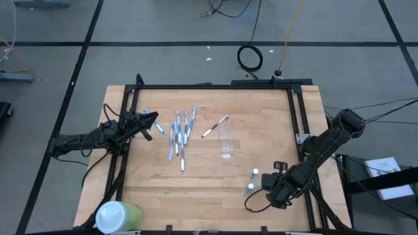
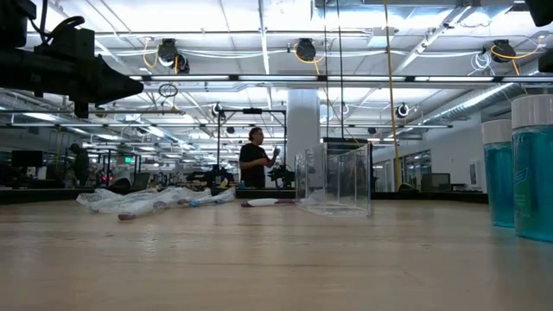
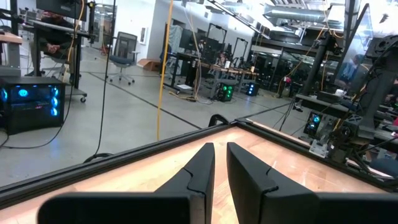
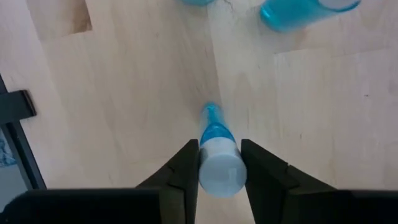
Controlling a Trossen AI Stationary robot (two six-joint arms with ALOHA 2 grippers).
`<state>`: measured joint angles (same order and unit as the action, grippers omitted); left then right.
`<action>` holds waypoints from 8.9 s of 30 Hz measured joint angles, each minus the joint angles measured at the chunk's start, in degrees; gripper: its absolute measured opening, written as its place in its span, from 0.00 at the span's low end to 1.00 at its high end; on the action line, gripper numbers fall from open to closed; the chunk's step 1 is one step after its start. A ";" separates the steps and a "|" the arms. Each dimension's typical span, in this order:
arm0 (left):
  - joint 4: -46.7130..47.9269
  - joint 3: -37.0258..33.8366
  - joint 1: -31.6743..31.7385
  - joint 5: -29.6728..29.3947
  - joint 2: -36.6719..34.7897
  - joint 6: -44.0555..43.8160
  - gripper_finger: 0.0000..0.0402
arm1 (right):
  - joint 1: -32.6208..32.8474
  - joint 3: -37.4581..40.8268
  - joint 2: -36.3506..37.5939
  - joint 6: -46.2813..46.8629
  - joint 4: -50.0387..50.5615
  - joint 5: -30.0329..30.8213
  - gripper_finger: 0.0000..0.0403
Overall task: Pick & Place toothbrushing station
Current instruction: Put the blue mouthwash into the transparent organizer
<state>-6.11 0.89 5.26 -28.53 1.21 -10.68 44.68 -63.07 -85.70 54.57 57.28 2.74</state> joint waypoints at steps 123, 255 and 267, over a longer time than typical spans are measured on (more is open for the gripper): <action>0.00 -0.02 0.02 0.00 0.02 -0.02 0.12 | -48.67 -21.20 -15.42 -61.89 -6.14 -6.01 0.23; -0.02 -0.02 0.02 0.00 0.00 0.00 0.12 | -18.86 9.14 2.18 -49.75 -21.48 0.22 0.25; 0.00 -0.02 0.02 0.00 0.01 0.00 0.12 | -22.10 9.03 9.48 -51.21 -21.05 5.59 0.25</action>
<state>-6.11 0.86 5.28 -28.53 1.22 -10.68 22.58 -54.04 -76.22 3.36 36.23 8.33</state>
